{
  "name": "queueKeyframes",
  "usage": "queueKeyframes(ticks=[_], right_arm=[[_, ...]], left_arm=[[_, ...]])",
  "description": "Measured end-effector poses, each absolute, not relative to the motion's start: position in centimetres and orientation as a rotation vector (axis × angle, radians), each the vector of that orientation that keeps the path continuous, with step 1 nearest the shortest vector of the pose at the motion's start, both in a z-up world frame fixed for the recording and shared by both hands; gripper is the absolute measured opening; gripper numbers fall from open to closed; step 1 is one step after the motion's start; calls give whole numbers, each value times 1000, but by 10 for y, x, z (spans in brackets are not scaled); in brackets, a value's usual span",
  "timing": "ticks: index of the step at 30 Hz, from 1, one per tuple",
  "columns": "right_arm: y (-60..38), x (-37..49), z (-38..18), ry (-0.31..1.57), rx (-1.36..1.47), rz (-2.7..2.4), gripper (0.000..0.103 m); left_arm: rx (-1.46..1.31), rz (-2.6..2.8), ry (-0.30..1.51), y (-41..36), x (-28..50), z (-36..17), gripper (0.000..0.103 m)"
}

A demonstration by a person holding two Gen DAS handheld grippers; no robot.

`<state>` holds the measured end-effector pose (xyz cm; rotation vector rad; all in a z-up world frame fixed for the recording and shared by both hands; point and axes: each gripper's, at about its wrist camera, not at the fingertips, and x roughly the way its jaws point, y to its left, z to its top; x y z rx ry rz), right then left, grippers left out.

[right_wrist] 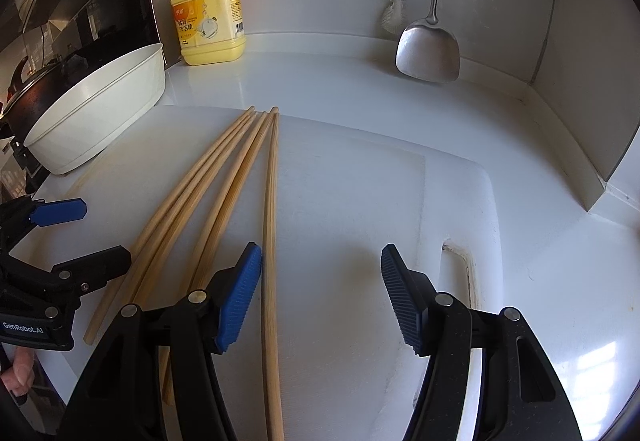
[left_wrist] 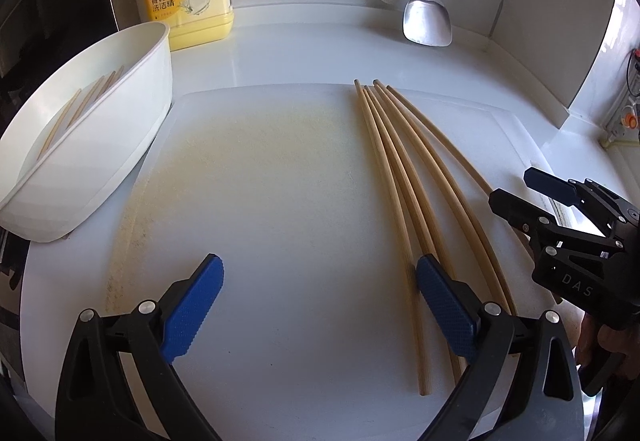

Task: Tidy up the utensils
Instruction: 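Close the right tool on a chopstick while the left tool grasps another, then carry both held chopsticks over the white water basin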

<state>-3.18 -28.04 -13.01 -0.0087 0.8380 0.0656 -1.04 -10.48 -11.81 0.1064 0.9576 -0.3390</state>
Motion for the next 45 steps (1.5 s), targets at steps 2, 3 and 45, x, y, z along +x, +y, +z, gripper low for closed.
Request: queueKeyframes(ticks=[2, 3, 45], right_arm=[[-280, -32, -130, 836, -9, 65, 60], [-280, -32, -130, 835, -8, 65, 60], [-263, -44, -109, 810, 50, 77, 6]], left_arm=[[113, -332, 962, -107, -9, -119, 98], [122, -332, 964, -110, -8, -119, 98], [96, -375, 920, -104, -11, -95, 7]])
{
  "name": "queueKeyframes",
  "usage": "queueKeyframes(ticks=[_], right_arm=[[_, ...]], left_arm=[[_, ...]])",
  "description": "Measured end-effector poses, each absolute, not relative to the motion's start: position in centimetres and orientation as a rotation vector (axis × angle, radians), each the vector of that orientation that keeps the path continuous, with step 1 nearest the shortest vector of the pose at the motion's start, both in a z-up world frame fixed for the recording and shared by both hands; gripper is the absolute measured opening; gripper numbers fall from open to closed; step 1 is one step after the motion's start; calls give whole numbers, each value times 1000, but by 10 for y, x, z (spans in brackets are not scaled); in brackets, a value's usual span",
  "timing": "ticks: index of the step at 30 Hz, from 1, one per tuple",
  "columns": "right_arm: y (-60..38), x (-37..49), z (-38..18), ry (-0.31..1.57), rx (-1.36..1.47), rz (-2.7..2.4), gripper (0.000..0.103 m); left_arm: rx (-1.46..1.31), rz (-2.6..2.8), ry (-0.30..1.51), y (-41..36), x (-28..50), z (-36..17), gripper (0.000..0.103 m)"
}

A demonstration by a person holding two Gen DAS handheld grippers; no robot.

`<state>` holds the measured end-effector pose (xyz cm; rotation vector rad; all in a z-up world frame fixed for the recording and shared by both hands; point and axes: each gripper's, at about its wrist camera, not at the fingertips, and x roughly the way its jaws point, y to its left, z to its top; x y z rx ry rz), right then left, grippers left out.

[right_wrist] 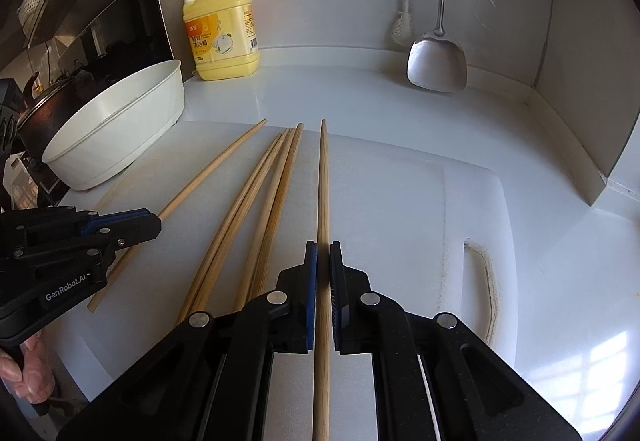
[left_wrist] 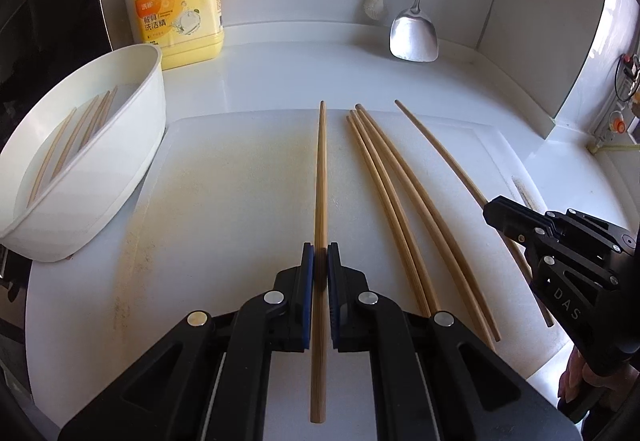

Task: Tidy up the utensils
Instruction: 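Carry both held chopsticks over the white water basin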

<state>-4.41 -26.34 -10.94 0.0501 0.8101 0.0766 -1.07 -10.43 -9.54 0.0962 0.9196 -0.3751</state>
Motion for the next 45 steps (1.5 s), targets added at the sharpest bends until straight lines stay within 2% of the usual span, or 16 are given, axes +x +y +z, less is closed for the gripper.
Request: queueKeyframes(ticks=[12, 21, 32, 45], right_arm=[[-239, -41, -31, 753, 102, 123, 6], [-144, 11, 11, 721, 118, 238, 6], [-23, 103, -2, 770, 206, 218, 6], [23, 169, -52, 947, 225, 209, 6]], left_arm=[[-17, -293, 856, -44, -9, 3, 7], [-63, -169, 824, 61, 28, 33, 7], [-70, -178, 902, 170, 121, 2, 7], [-70, -211, 1025, 182, 165, -51, 7]])
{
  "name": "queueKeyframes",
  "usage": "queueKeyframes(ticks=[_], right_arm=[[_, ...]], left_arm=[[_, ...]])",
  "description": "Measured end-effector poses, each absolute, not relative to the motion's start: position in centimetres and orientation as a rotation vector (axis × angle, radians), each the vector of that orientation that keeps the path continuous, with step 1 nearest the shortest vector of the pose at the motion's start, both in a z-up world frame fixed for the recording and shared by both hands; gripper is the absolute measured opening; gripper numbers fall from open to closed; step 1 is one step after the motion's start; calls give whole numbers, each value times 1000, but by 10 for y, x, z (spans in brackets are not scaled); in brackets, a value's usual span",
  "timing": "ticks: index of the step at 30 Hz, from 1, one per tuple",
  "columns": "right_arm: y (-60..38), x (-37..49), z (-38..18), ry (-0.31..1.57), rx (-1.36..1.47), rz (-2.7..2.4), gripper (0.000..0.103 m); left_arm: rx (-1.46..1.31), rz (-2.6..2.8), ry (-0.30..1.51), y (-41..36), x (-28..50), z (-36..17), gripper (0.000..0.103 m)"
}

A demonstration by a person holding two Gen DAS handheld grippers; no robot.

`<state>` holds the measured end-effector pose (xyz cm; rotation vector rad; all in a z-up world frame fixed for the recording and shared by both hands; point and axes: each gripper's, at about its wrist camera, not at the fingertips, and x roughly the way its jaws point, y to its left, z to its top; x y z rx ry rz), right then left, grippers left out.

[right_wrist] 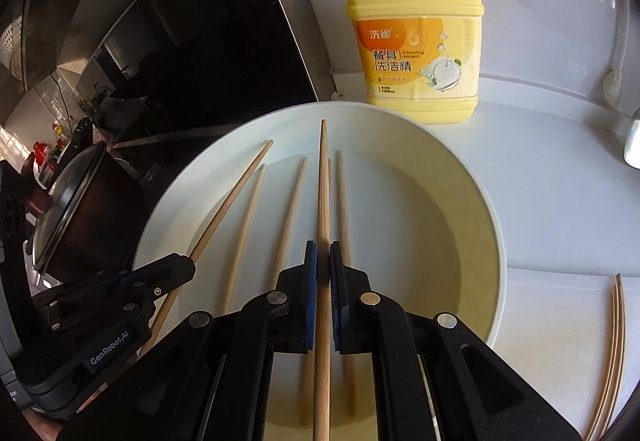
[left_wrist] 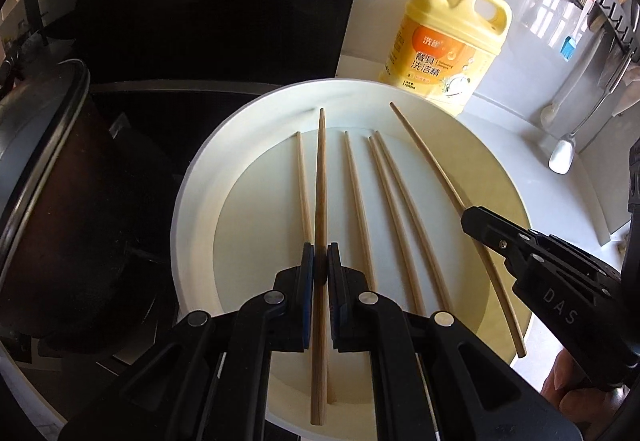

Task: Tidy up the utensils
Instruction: 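Carry both held chopsticks over the white water basin, then open both tools, dropping the chopsticks into the basin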

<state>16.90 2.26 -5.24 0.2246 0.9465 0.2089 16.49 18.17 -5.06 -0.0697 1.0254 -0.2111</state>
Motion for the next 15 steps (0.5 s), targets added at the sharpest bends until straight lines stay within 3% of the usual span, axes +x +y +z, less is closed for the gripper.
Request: queueKeyframes(ticks=[15], right_arm=[[23, 195, -83, 1109, 239, 204, 8]], left_arm=[[-65, -202, 1161, 181, 182, -72, 11]])
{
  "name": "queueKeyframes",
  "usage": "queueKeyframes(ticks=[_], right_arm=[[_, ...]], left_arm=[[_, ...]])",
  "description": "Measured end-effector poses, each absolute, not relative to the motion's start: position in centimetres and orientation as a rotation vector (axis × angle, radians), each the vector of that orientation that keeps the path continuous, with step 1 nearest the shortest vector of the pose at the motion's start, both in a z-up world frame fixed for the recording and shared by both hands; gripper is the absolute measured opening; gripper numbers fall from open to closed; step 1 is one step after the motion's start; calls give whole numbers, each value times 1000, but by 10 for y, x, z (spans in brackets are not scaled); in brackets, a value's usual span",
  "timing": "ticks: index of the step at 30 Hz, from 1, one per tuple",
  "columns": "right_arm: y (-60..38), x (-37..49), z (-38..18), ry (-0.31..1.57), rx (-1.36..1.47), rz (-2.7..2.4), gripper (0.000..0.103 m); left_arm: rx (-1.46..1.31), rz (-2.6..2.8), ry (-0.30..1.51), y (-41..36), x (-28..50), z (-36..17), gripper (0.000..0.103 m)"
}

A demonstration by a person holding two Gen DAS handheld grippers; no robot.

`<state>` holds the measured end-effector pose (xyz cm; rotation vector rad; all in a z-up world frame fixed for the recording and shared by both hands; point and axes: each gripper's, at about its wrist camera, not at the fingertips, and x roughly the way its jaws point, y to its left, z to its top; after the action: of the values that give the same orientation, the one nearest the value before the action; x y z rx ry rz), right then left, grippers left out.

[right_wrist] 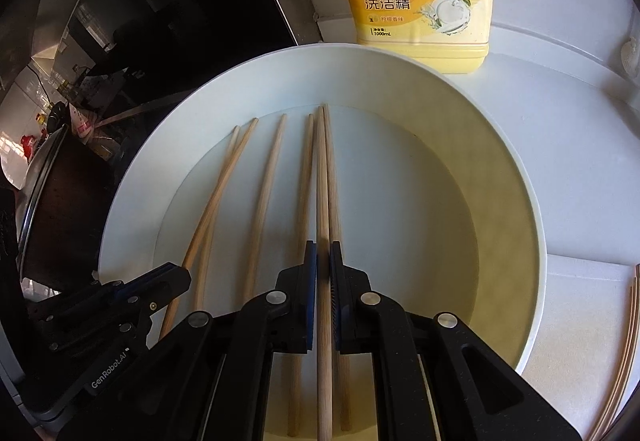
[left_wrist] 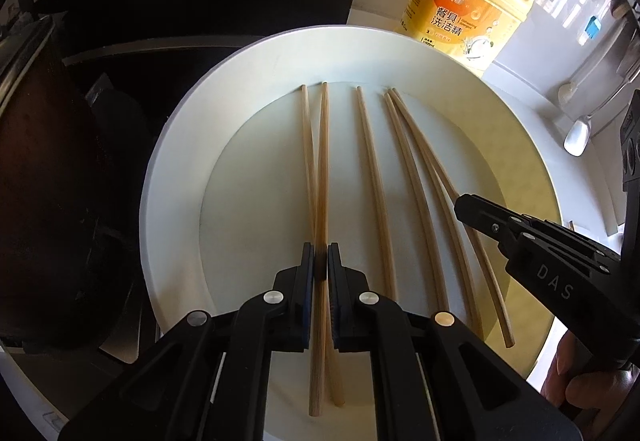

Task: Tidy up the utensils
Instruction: 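Open both tools, dropping the chopsticks into the basin, then move both tools back over the chopsticks on the cutting board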

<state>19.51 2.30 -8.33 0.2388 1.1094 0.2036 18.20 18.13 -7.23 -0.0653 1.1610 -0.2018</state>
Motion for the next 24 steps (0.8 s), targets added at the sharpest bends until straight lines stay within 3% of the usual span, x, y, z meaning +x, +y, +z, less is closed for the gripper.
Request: queueKeyframes(ticks=[1, 3, 4, 6, 24], right_arm=[[23, 195, -83, 1110, 236, 204, 15], [23, 195, -79, 1092, 218, 192, 23], [22, 194, -77, 1083, 212, 188, 23], [18, 193, -73, 1074, 214, 188, 24], [7, 158, -46, 1004, 232, 187, 42]], left_arm=[[-61, -198, 1165, 181, 182, -73, 21], [-59, -199, 1150, 181, 181, -69, 34], [-48, -183, 1137, 181, 180, -66, 52], [-46, -160, 1103, 184, 177, -60, 67], [-46, -147, 1093, 196, 164, -40, 75]])
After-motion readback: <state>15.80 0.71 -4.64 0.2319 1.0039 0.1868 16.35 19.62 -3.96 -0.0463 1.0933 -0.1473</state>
